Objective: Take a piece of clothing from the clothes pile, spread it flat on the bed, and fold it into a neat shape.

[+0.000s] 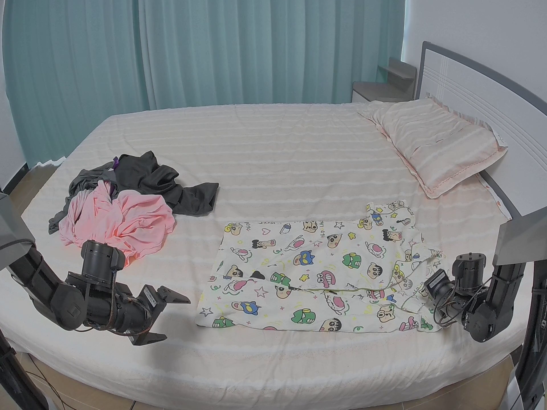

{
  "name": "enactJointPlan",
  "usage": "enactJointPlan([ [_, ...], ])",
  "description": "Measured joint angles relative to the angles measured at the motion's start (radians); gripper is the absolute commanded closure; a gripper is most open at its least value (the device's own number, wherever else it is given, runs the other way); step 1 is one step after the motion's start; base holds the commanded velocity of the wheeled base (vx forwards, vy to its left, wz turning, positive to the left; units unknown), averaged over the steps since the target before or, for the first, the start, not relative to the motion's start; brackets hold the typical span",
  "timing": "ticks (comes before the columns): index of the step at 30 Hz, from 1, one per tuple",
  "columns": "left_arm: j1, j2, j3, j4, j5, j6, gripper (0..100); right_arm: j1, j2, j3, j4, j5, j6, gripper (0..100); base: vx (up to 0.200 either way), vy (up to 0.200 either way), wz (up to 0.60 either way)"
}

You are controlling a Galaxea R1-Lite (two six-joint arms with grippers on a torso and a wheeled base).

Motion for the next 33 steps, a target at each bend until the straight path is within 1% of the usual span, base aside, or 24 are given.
enactJointPlan([
  [6,0.0,0.0,0.0,0.0,0.0,0.0,0,0.016,-0.046,0.023,0.003,0.0,0.0,100,0.0,0.0,0.0],
  [10,0.0,0.0,0.0,0.0,0.0,0.0,0,0.041,-0.1,0.055,0.003,0.004,-0.002,100,0.0,0.0,0.0],
  [18,0.0,0.0,0.0,-0.001,0.001,0.0,0,0.07,-0.203,0.107,0.021,0.006,-0.051,100,0.0,0.0,0.0],
  [28,0.0,0.0,0.003,-0.002,0.001,0.0,0,0.085,-0.343,0.115,0.198,0.006,-0.061,100,0.0,0.0,0.0],
  [33,0.0,0.0,0.003,-0.002,0.001,0.0,0,0.093,-0.42,0.095,0.347,0.007,-0.061,100,0.0,0.0,0.0],
])
